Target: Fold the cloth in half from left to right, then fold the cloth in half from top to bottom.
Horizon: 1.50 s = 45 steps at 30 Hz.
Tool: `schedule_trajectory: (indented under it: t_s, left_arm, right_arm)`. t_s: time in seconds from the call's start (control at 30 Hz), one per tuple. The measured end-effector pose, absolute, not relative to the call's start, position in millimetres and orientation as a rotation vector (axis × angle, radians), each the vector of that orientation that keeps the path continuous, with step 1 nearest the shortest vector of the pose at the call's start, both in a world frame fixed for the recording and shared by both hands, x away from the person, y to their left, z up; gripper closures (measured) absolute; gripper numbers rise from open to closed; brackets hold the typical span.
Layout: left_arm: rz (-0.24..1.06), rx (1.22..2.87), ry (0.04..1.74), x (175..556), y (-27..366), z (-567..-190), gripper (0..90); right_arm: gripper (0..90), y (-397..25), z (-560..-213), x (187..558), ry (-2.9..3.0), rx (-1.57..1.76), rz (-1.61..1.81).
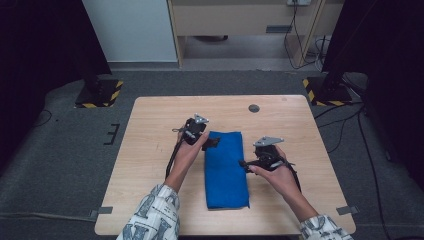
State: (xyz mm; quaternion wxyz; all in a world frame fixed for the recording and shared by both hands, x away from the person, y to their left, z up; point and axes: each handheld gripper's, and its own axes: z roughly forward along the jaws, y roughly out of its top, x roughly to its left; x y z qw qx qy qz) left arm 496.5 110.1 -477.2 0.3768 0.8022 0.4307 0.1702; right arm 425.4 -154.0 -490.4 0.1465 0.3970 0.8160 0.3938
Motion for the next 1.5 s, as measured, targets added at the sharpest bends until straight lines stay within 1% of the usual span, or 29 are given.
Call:
schedule_trajectory:
  t_s: [0.17,0.37,0.63,1.0,1.1,1.23,1.37,1.47,1.5]
  left_arm:
    - [0.435,2.033,1.118,495.4,119.1,-477.1,7.8]
    - [0.455,2.044,1.093,492.3,123.8,-477.2,7.7]
    - [0.451,1.998,1.112,495.8,130.3,-476.5,8.8]
    - [0.425,2.007,1.14,500.7,135.9,-477.5,9.8]
    - [0.413,2.008,1.147,506.7,134.2,-477.9,10.2]
    - [0.407,2.012,1.154,517.9,130.7,-478.1,10.7]
    - [0.406,2.033,1.168,526.7,126.0,-483.0,13.9]
    - [0.407,2.047,1.164,529.1,123.3,-487.9,19.7]
    - [0.401,2.055,1.175,530.2,122.9,-490.5,19.9]
  right_arm:
    - [7.0,-146.2,-485.0,435.7,2.358,1.093,1.094]
    - [8.6,-140.1,-478.4,446.2,2.347,1.083,1.083]
    - [11.6,-134.8,-470.3,461.7,2.335,1.087,1.088]
    - [18.2,-125.9,-467.7,484.4,2.356,1.099,1.064]
    - [21.3,-128.1,-469.3,496.7,2.35,1.125,1.068]
    - [29.2,-133.1,-473.2,513.4,2.339,1.163,1.063]
    - [35.7,-135.6,-479.3,529.6,2.341,1.204,1.066]
    - [39.3,-135.3,-485.1,536.0,2.346,1.23,1.072]
    - [40.6,-134.6,-487.1,537.1,2.348,1.235,1.069]
